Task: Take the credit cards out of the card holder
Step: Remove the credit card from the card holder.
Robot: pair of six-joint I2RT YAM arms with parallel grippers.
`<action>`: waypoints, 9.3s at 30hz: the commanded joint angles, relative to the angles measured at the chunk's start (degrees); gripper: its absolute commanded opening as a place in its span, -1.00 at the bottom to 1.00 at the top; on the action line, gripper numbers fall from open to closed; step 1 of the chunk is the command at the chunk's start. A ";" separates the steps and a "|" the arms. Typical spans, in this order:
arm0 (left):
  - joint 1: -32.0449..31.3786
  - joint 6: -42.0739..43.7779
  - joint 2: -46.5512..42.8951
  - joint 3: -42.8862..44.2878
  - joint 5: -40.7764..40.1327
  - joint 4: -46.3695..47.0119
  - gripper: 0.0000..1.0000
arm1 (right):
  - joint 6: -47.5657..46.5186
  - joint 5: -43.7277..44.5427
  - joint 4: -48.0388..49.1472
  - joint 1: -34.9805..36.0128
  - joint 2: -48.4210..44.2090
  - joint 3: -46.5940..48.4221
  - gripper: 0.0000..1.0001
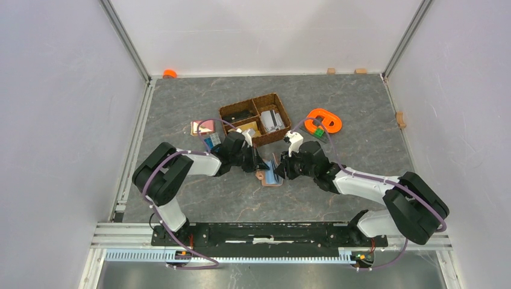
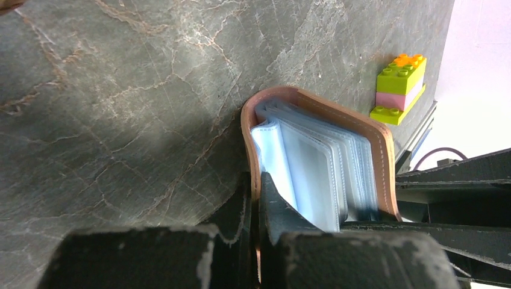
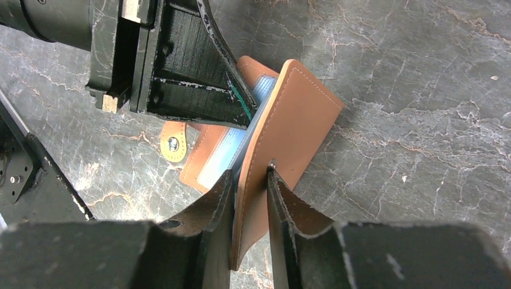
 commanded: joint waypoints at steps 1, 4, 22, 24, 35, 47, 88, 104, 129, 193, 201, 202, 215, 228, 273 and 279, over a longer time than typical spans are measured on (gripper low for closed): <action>-0.51 2.69 -2.25 1.32 0.21 -1.10 -0.95 | -2.40 4.72 -3.82 0.12 0.69 0.59 -0.49; -0.53 2.67 -2.68 1.28 0.40 -1.07 -0.95 | -2.46 4.78 -3.78 0.11 0.90 0.58 -0.62; -0.52 0.89 -6.47 -2.29 3.11 5.79 -0.29 | -2.13 4.88 -2.83 0.16 -0.18 -0.03 -0.81; -0.51 0.50 -6.92 -2.84 3.39 7.11 -0.10 | -2.07 4.73 -2.66 0.16 -0.12 -0.11 -0.83; -0.51 -0.05 -7.84 -4.37 3.57 9.69 0.26 | -1.87 4.18 -2.16 0.13 -0.43 -0.36 -0.88; 0.57 0.13 -5.88 -2.62 3.60 6.42 -0.68 | 0.21 8.11 -0.25 -1.06 -5.11 -3.46 -1.00; 1.69 -3.48 -19.47 -10.42 7.71 19.32 -0.95 | 6.77 -3.42 20.65 -10.65 -28.67 -19.24 0.75; 1.60 0.33 -10.80 -4.59 2.91 5.71 -0.95 | 7.37 -7.97 17.83 -10.66 -8.88 -13.65 0.09; 1.60 4.08 -5.55 0.47 -0.55 -4.32 -0.96 | 8.84 -4.24 11.32 -11.44 -3.38 -10.84 0.14; 1.24 4.37 -5.04 0.98 -0.72 -4.86 -0.96 | 10.43 -12.67 14.11 -11.42 -0.97 -10.31 -0.06; 1.16 4.45 -4.87 1.06 -0.81 -4.85 -0.96 | 9.79 -11.59 14.50 -11.36 -3.94 -11.20 -0.09; 1.15 4.47 -4.86 1.11 -0.87 -4.85 -0.95 | 9.61 -11.56 14.37 -11.36 -4.09 -11.17 -0.11; 1.03 4.43 -4.81 1.15 -0.65 -4.85 -0.95 | 11.20 -18.17 21.74 -11.02 -3.01 -12.41 -0.17; 0.88 4.33 -4.59 1.24 -0.43 -4.86 -0.95 | 11.81 -20.10 23.82 -9.79 -0.75 -11.98 -0.11; 0.78 4.15 -5.18 1.12 -0.23 -4.85 -0.95 | 9.07 -17.90 18.52 -8.87 1.76 -9.38 -1.00; 0.78 4.08 -5.36 1.13 -0.28 -4.85 -0.88 | 7.71 -15.33 15.85 -8.85 1.17 -8.81 -1.00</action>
